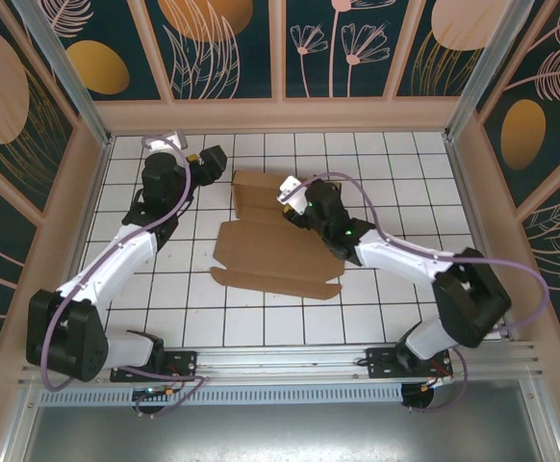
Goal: Fold the paper box
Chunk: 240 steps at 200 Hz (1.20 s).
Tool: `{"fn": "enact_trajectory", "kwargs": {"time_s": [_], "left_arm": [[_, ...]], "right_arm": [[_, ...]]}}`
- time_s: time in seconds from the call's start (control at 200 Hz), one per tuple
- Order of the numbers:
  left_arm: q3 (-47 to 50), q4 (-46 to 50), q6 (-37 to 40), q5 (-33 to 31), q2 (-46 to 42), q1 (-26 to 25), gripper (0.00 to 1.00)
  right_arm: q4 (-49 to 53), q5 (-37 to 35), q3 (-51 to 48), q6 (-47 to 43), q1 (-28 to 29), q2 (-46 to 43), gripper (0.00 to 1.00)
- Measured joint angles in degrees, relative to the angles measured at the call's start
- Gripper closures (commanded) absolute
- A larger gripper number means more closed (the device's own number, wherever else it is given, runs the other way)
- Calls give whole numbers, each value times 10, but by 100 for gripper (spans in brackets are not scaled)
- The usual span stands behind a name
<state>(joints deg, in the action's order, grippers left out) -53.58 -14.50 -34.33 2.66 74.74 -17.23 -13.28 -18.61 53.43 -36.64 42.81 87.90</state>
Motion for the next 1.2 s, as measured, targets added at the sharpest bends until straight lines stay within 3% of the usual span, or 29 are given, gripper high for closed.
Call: {"fn": "enact_trajectory", "kwargs": {"time_s": [0.16,0.315,0.53,0.701,0.886,1.046,1.201], "left_arm": [[13,16,0,-2,-23,0,26],[15,24,9,-2,-35,0,31],[14,24,11,17,-46,0,34],[5,35,11,19,-64,0,35],[-32,47,10,9,-100,0,34],[-38,47,10,-6,-123,0,32],[-35,58,3,-18,-125,0,32]], "right_arm": [[-28,-40,37,-67,-1,69,41],[-32,-58,96,-71,-17,119,56],[72,25,217,20,-96,174,68],[148,150,290,130,-177,204,71],[206,245,290,252,-238,226,73],[207,275,216,358,-240,220,72],[191,308,70,510,-219,154,55]]}}
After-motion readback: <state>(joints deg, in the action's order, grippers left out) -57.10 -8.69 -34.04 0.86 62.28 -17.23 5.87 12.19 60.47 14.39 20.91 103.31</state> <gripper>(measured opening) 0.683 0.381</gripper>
